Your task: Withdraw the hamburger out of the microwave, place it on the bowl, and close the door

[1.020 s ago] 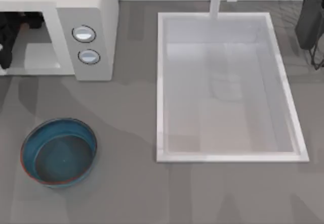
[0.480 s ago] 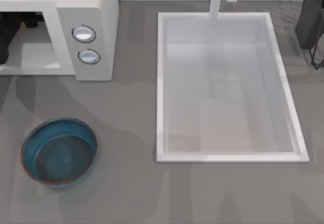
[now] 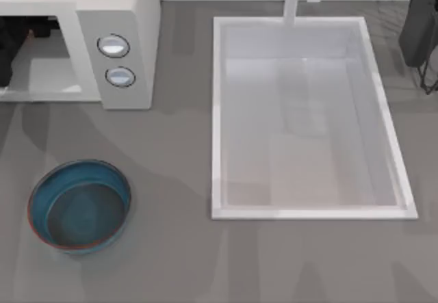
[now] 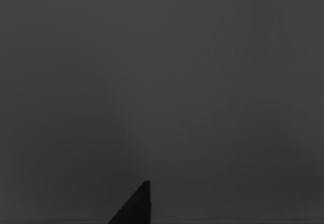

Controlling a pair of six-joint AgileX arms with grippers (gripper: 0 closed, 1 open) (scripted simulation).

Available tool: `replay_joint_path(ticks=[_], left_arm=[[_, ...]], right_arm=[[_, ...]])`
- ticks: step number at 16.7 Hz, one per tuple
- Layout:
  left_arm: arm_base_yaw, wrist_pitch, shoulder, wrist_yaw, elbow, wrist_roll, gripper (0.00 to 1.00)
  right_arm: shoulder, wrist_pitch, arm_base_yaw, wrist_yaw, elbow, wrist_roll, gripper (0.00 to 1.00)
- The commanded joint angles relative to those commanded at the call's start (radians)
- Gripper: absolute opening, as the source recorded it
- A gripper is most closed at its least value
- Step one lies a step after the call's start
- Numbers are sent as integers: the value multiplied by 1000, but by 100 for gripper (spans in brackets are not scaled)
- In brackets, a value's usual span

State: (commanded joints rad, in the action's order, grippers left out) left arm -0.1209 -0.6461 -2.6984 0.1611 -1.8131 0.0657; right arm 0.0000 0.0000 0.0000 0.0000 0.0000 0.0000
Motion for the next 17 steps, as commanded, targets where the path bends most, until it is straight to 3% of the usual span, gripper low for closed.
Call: replay_joint_path(ticks=[5,13,17], left_arm=[[-16,-104,72,15,164,5,0],[-70,-443,310,64,796,20,0],[-91,-578,407,83,1007,26,0]], right_arm=[[0,0,0,0,0,0,100],[0,0,0,0,0,0,100],[0,0,0,0,0,0,100]])
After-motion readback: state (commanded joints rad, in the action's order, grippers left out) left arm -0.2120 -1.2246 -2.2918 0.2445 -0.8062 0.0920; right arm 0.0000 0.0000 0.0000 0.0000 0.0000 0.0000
